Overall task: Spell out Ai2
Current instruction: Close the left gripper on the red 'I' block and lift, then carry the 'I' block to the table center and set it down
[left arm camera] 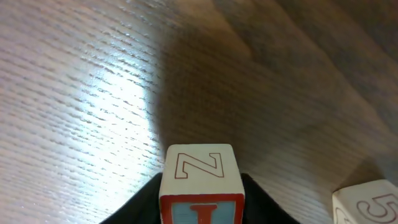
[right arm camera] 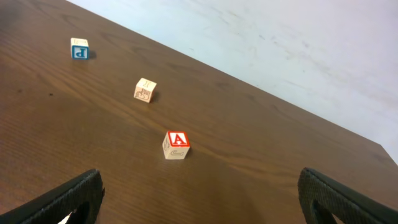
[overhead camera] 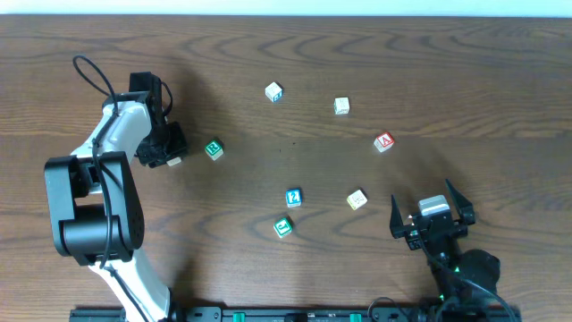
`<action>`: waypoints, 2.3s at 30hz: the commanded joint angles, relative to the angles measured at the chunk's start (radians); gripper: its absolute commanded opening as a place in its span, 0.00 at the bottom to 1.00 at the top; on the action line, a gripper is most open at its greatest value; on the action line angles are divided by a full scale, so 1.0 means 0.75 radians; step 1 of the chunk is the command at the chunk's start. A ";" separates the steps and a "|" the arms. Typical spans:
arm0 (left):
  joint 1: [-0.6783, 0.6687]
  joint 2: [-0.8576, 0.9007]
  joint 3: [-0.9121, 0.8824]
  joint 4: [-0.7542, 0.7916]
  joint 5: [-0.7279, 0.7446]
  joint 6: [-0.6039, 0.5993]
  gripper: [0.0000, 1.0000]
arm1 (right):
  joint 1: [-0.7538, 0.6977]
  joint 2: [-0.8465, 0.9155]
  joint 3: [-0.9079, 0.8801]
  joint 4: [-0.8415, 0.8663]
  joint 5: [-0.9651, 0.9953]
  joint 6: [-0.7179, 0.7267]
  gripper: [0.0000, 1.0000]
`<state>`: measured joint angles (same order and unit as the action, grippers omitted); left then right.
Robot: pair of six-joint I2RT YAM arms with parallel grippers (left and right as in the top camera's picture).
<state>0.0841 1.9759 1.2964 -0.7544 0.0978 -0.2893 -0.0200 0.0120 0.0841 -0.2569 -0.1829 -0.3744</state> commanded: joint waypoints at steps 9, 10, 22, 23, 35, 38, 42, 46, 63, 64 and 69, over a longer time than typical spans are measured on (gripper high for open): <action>0.001 0.006 -0.009 -0.009 -0.001 -0.035 0.22 | 0.006 -0.009 -0.005 -0.001 0.003 -0.011 0.99; 0.001 0.006 -0.002 -0.018 0.000 -0.035 0.20 | 0.006 -0.009 -0.005 -0.001 0.003 -0.010 0.99; -0.121 0.006 0.518 -0.266 -0.003 0.054 0.06 | 0.006 -0.009 -0.005 -0.001 0.003 -0.010 0.99; -0.164 0.006 0.558 -0.266 -0.007 0.083 0.06 | 0.006 -0.009 -0.005 -0.001 0.003 -0.010 0.99; -0.719 0.116 0.616 -0.164 -0.150 -0.008 0.06 | 0.006 -0.009 -0.005 -0.001 0.003 -0.010 0.99; -0.757 0.187 0.616 -0.160 -0.044 -0.092 0.06 | 0.006 -0.009 -0.005 -0.001 0.003 -0.010 0.99; -0.792 0.229 0.616 -0.125 -0.036 -0.093 0.06 | 0.006 -0.009 -0.005 -0.001 0.003 -0.010 0.99; -0.796 0.264 0.617 -0.093 0.053 -0.104 0.05 | 0.006 -0.009 -0.005 -0.001 0.003 -0.010 0.99; -0.907 0.301 0.605 -0.128 -0.165 -0.391 0.06 | 0.006 -0.009 -0.005 -0.001 0.003 -0.010 0.99; -0.907 0.301 0.604 -0.130 -0.178 -0.394 0.06 | 0.006 -0.009 -0.005 -0.001 0.003 -0.010 0.99; -0.908 0.304 0.599 -0.118 -0.204 -0.403 0.06 | 0.006 -0.009 -0.005 -0.001 0.003 -0.010 0.99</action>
<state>-0.6006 2.1830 1.7493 -0.8440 -0.0135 -0.5640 -0.0200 0.0120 0.0841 -0.2569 -0.1829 -0.3740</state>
